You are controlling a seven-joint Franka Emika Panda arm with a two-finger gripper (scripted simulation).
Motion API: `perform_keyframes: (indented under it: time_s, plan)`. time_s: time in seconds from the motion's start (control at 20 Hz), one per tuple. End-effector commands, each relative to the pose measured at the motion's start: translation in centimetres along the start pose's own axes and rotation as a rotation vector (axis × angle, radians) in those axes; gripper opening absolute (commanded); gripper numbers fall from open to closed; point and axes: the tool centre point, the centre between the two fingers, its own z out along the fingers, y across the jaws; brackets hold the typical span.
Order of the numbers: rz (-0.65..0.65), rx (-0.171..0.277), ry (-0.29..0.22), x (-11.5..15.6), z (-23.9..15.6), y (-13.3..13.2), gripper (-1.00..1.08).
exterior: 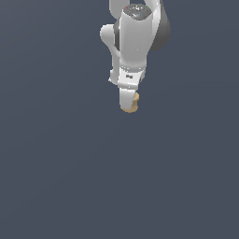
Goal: Pick up the object and move it to a goal position.
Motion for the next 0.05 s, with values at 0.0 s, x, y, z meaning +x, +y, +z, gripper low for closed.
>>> perform_keyframes:
  time_s: [0.0]
  plan:
    - [0.000,0.001,0.000,-0.02,-0.02,0.00,-1.00]
